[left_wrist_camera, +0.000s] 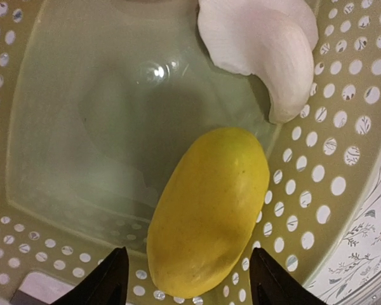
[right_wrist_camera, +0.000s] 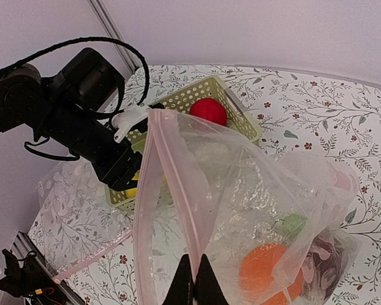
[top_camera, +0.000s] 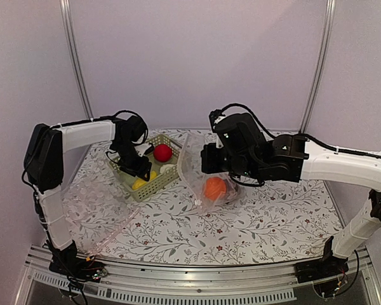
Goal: Place the food in the zip-top bag and seal the zipper
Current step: Pick up the fake fruit from the bin.
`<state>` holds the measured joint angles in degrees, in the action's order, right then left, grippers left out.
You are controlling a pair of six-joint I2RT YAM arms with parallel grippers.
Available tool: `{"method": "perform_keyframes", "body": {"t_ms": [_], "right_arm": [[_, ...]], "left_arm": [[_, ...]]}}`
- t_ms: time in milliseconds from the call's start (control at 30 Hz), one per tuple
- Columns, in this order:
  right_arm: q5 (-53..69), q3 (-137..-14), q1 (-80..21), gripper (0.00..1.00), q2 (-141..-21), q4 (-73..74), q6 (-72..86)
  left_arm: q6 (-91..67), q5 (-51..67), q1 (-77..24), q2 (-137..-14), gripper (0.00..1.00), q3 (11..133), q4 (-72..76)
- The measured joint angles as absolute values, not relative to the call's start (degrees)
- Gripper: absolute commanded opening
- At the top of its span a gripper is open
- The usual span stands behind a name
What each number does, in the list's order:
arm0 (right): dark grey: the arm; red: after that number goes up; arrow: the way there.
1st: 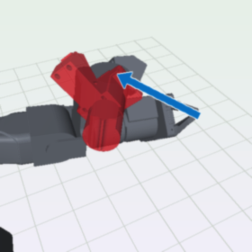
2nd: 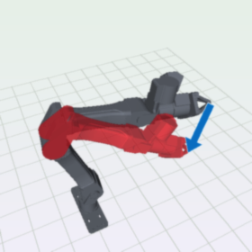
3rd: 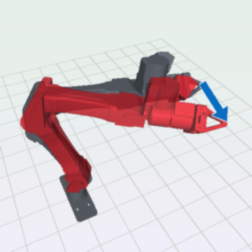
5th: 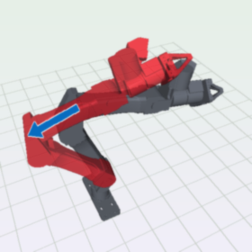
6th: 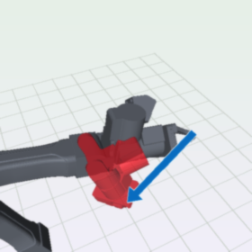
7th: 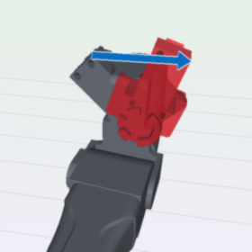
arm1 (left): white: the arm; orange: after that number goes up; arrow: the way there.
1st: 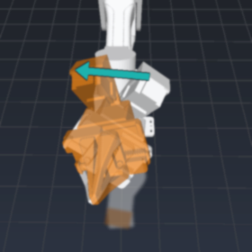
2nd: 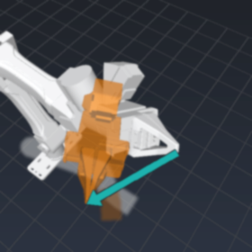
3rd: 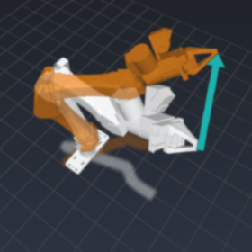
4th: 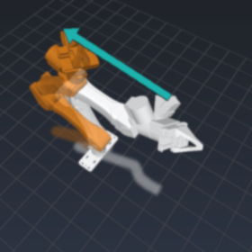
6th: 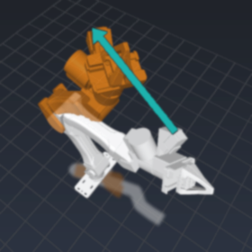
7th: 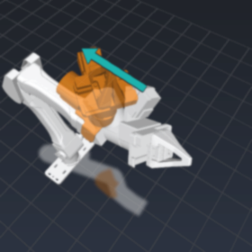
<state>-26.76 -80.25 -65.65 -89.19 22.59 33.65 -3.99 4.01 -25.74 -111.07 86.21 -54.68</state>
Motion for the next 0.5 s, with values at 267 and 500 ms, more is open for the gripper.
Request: {"method": "perform_keyframes", "body": {"t_ms": [267, 500], "right_arm": [[-26.79, -80.16, -65.65, 0.0, -89.19, 22.59, 33.65], [-26.79, -80.16, -65.65, 0.0, -89.14, 22.59, 33.65]], "left_arm": [[-3.88, 3.03, -25.74, -111.92, 0.55, 86.41, -54.78], [-3.92, 1.23, -25.74, -112.6, 0.5, 86.67, -54.81]]}}
